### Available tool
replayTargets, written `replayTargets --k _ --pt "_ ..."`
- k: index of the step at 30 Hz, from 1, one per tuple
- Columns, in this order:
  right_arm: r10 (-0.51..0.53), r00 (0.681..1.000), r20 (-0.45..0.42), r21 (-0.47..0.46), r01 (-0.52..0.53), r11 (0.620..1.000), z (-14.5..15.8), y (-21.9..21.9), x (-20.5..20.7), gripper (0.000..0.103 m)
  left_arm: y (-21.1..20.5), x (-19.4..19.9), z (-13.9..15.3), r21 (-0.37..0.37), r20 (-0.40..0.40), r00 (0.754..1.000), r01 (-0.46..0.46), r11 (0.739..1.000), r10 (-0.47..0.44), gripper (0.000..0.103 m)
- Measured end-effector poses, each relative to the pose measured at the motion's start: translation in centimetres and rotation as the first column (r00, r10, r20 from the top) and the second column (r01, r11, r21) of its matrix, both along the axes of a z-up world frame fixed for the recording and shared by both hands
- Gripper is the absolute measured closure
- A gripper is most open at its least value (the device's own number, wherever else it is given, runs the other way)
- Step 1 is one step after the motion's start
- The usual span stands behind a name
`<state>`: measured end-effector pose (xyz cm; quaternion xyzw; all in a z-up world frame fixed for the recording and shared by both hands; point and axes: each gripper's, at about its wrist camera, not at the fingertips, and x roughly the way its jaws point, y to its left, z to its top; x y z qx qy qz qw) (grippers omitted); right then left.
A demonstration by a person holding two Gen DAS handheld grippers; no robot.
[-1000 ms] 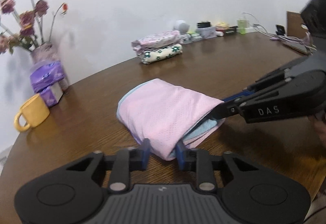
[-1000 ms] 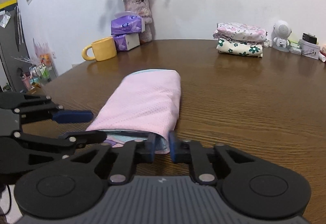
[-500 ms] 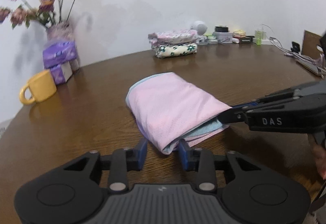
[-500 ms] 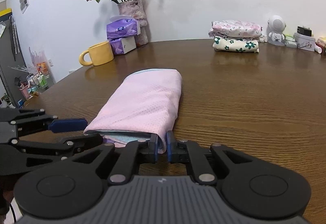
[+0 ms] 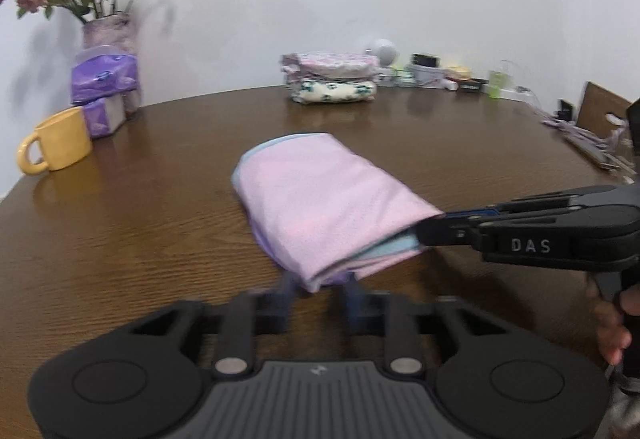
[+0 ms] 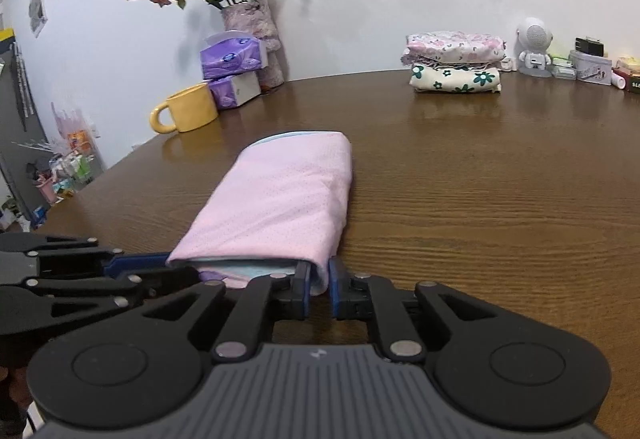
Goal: Fold clothes
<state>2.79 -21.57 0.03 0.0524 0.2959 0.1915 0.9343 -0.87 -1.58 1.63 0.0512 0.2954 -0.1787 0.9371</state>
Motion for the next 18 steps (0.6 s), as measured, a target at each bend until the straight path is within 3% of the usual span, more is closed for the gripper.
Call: replayTargets --k 2,3,8,13,18 --pt "0.002 1.0 0.019 -0.014 -0.002 1.0 0.3 -0.1 -1.0 0.075 0.7 -0.4 0.8 0.002 0.015 1.0 0.026 1.0 -0.026 0.044" --pt "-0.006 1.0 0.026 -0.02 0.007 1.0 0.4 -0.2 -1.5 0.072 1.2 -0.3 1.2 -0.004 0.017 0.999 0.043 0.999 -0.043 0.041" --pt "0.01 0.999 0.03 -0.004 -0.01 1.0 1.3 0.0 -3.5 0.072 3.8 1.4 3.0 -0.02 0.025 0.992 0.125 0.992 -0.125 0.031" --pt "0.074 0.997 0.009 -0.001 -0.074 0.997 1.3 3.0 -3.5 0.07 5.4 6.1 3.6 0.057 0.017 0.978 0.208 0.977 -0.209 0.028" --pt "0.054 0.999 -0.001 -0.002 -0.054 0.999 1.2 6.0 -2.9 0.07 6.8 11.5 3.1 0.049 -0.047 0.934 0.357 0.933 -0.355 0.029"
